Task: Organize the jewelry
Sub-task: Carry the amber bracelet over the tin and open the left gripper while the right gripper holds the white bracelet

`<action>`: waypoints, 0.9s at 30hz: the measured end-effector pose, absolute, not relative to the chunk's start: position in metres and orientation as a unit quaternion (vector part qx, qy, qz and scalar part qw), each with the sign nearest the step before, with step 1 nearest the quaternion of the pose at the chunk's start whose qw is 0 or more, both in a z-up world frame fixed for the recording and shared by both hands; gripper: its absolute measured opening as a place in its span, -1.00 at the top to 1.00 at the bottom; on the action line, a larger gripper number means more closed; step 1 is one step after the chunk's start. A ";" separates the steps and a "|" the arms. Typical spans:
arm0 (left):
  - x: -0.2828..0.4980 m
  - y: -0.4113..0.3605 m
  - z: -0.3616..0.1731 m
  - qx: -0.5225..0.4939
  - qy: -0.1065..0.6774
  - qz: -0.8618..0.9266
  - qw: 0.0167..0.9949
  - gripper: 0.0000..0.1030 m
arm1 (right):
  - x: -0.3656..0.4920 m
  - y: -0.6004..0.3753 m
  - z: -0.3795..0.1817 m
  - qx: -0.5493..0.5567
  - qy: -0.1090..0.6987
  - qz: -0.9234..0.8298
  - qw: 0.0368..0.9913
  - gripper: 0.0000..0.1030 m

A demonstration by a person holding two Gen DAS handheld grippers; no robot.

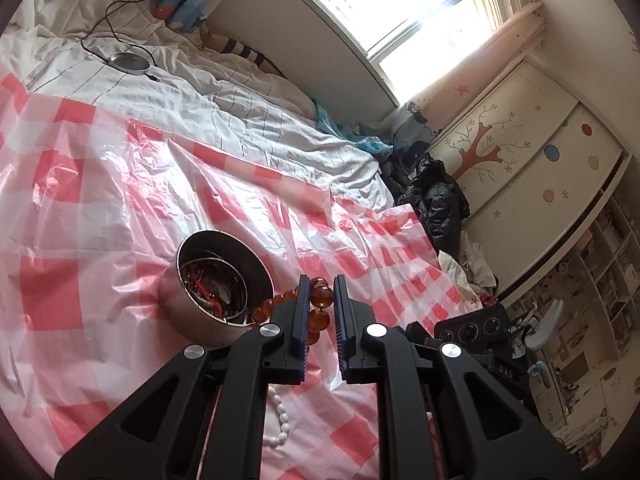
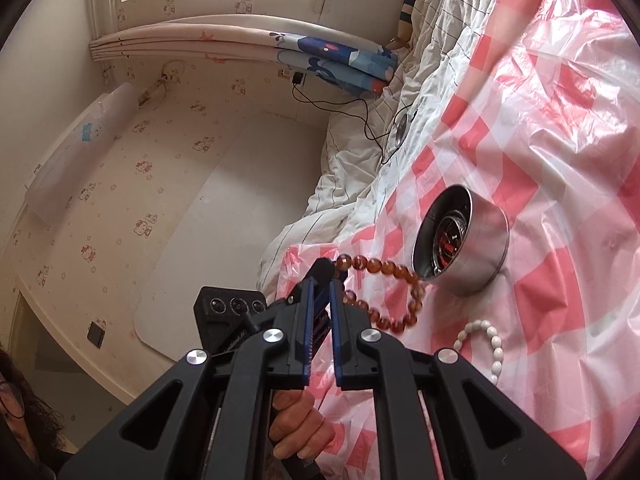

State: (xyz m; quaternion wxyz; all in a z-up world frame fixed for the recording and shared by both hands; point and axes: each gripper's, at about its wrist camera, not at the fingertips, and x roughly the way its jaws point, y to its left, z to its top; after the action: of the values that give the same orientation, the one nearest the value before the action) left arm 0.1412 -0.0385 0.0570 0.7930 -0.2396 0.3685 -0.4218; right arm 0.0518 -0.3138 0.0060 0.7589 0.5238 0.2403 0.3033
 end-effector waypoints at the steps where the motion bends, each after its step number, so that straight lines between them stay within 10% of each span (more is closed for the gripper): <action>1: 0.147 -0.040 0.057 -0.241 0.370 -0.419 0.793 0.80 | 0.053 -0.315 0.006 0.526 0.240 0.303 0.758 0.82; 4: 0.152 -0.042 0.056 -0.230 0.380 -0.411 0.796 0.80 | 0.056 -0.311 0.010 0.482 0.281 0.278 0.782 0.82; 7: 0.148 -0.041 0.059 -0.209 0.381 -0.407 0.803 0.80 | 0.058 -0.295 0.010 0.385 0.355 0.218 0.824 0.14; 16: 0.162 -0.046 0.060 -0.231 0.373 -0.422 0.793 0.80 | 0.069 -0.218 -0.019 0.070 0.473 0.076 0.875 0.11; 21: 0.180 -0.057 0.055 -0.202 0.386 -0.381 0.816 0.80 | 0.066 -0.193 -0.032 -0.010 0.480 0.079 0.874 0.84; 27: 0.201 -0.057 0.021 -0.173 0.467 -0.296 0.815 0.74 | 0.068 -0.243 -0.027 0.211 0.455 0.152 0.851 0.85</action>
State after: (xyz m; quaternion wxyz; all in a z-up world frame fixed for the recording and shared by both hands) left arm 0.2013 -0.0567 0.0213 0.8151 -0.1730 0.4666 -0.2964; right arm 0.0685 -0.2432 -0.0275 0.8514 0.2114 0.4552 0.1522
